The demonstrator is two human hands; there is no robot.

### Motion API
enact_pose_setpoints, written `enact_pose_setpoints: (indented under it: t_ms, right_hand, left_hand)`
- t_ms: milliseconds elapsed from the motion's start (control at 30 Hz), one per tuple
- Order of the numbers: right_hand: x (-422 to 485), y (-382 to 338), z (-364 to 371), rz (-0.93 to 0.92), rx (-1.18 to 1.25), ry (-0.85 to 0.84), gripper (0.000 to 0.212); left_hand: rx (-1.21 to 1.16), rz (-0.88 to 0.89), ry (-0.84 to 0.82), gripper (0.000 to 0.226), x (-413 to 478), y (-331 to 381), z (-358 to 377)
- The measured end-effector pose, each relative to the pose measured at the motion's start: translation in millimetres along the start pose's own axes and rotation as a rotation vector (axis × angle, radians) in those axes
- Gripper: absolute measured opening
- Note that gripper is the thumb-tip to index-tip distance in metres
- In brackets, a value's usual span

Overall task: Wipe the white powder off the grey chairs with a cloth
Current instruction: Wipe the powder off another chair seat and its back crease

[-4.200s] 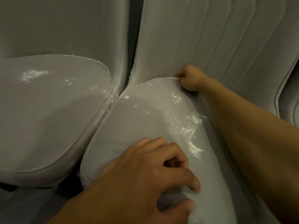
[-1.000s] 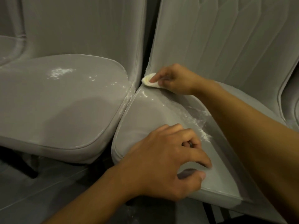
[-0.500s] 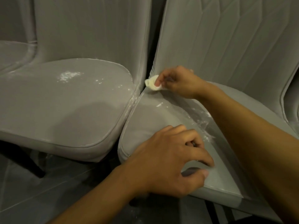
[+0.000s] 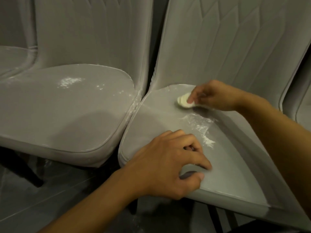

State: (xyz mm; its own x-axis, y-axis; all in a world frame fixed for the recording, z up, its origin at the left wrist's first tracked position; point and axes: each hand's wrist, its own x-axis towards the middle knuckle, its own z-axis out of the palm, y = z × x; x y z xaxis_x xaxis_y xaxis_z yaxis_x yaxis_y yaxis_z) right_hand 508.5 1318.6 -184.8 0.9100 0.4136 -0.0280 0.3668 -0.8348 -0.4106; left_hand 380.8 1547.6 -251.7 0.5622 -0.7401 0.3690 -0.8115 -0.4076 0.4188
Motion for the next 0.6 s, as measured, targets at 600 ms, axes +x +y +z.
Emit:
enact_pose_setpoints:
  t_ms: [600]
  right_hand:
    - [-30, 28, 8, 0.274, 0.013, 0.171, 0.027]
  left_hand:
    - [0.016, 0.026, -0.003, 0.024, 2, -2, 2]
